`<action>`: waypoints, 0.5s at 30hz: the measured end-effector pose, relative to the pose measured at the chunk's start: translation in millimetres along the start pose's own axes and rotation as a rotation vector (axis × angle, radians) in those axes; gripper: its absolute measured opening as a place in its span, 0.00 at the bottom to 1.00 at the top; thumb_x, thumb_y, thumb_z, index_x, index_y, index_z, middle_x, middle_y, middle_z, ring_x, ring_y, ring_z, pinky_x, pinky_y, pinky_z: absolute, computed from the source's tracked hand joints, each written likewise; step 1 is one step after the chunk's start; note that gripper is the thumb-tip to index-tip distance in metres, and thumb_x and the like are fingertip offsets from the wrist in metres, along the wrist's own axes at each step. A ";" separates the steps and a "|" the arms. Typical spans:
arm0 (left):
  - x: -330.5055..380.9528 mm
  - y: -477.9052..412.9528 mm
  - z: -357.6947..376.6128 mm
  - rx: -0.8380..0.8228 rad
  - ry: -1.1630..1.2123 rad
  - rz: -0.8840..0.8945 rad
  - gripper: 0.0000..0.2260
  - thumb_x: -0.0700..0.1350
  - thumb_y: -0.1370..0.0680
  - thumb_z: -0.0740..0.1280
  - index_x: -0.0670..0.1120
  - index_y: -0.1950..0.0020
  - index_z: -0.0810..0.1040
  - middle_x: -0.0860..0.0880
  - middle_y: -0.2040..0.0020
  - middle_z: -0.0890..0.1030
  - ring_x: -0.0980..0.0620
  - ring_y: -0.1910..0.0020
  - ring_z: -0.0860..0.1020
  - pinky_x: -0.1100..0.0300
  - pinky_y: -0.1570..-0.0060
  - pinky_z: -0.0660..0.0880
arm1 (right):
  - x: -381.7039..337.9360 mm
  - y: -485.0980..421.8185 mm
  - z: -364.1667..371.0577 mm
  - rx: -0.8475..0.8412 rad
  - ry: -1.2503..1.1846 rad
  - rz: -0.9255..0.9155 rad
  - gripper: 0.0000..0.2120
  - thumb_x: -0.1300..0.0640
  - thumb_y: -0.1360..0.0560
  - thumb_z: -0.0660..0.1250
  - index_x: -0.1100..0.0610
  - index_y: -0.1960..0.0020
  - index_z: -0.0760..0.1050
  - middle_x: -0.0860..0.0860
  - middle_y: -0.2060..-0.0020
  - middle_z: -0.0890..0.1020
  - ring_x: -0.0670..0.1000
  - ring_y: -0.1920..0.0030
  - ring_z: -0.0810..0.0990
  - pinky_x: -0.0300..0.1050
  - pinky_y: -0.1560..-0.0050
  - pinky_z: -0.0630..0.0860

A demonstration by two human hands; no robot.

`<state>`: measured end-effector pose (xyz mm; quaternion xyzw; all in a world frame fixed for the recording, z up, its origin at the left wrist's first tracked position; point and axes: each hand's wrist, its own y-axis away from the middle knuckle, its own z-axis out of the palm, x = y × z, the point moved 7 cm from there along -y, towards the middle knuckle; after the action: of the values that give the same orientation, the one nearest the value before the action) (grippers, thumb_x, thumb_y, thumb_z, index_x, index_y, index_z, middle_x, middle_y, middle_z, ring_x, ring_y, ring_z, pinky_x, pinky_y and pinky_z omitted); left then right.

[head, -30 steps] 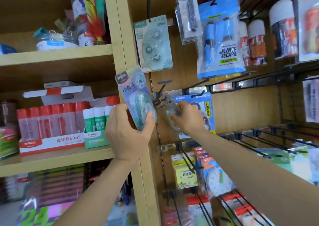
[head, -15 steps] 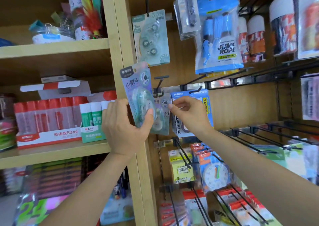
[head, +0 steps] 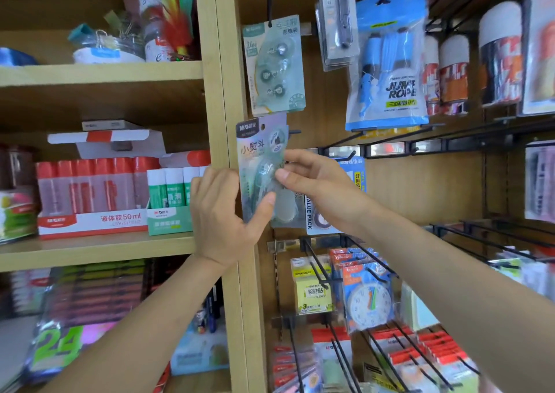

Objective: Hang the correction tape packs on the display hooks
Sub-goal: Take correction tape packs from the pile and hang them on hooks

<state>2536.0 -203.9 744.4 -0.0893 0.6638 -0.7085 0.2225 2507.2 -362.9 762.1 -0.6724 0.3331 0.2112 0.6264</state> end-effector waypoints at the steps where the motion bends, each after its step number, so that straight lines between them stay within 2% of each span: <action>1: -1.6 -0.2 0.2 0.000 -0.002 -0.016 0.20 0.57 0.22 0.65 0.39 0.55 0.78 0.46 0.59 0.78 0.48 0.57 0.73 0.55 0.57 0.66 | -2.3 0.8 -2.1 0.014 -0.006 -0.017 0.10 0.63 0.24 0.70 0.57 0.43 0.79 0.52 0.52 0.86 0.51 0.48 0.84 0.42 0.47 0.79; 4: -6.0 0.0 2.0 -0.016 -0.046 -0.049 0.23 0.59 0.22 0.64 0.40 0.42 0.81 0.44 0.43 0.81 0.44 0.44 0.77 0.54 0.43 0.68 | -7.9 5.1 -14.0 0.102 -0.006 -0.076 0.09 0.62 0.29 0.75 0.58 0.50 0.80 0.56 0.52 0.85 0.55 0.49 0.84 0.51 0.43 0.81; 6: -7.4 0.4 2.5 -0.026 -0.085 -0.059 0.24 0.57 0.20 0.63 0.42 0.32 0.78 0.45 0.31 0.77 0.43 0.33 0.74 0.52 0.34 0.66 | -10.1 11.4 -25.8 0.178 -0.006 -0.088 0.09 0.62 0.30 0.75 0.58 0.51 0.78 0.55 0.53 0.86 0.55 0.51 0.85 0.51 0.46 0.82; 8: -8.7 0.2 3.6 -0.045 -0.158 -0.094 0.24 0.53 0.20 0.64 0.44 0.27 0.74 0.46 0.25 0.71 0.45 0.25 0.68 0.50 0.28 0.62 | -11.3 20.0 -39.4 0.250 0.041 -0.096 0.08 0.64 0.28 0.73 0.59 0.51 0.76 0.54 0.53 0.87 0.53 0.52 0.86 0.48 0.50 0.83; 11: -9.4 0.2 8.1 -0.109 -0.256 -0.131 0.28 0.48 0.23 0.67 0.45 0.24 0.70 0.48 0.21 0.66 0.47 0.22 0.63 0.50 0.26 0.60 | -2.5 33.5 -55.9 0.315 0.132 -0.082 0.09 0.64 0.26 0.73 0.60 0.49 0.76 0.53 0.51 0.87 0.53 0.50 0.86 0.49 0.50 0.83; 13: -8.4 0.1 8.3 -0.122 -0.281 -0.134 0.29 0.46 0.24 0.68 0.45 0.23 0.69 0.48 0.21 0.66 0.46 0.22 0.63 0.51 0.25 0.59 | 10.6 39.4 -61.4 0.329 0.202 -0.043 0.10 0.63 0.26 0.73 0.60 0.47 0.76 0.53 0.51 0.87 0.53 0.49 0.86 0.52 0.47 0.82; 15: -7.7 0.1 7.4 -0.115 -0.292 -0.134 0.29 0.45 0.25 0.68 0.44 0.23 0.69 0.47 0.22 0.67 0.46 0.22 0.63 0.52 0.25 0.59 | 20.0 41.0 -63.7 0.329 0.262 -0.023 0.10 0.63 0.26 0.74 0.59 0.47 0.76 0.50 0.53 0.87 0.51 0.50 0.86 0.51 0.48 0.83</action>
<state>2545.9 -207.2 746.3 -0.2480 0.6563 -0.6621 0.2634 2483.2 -429.0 727.3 -0.5865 0.4340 0.0579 0.6814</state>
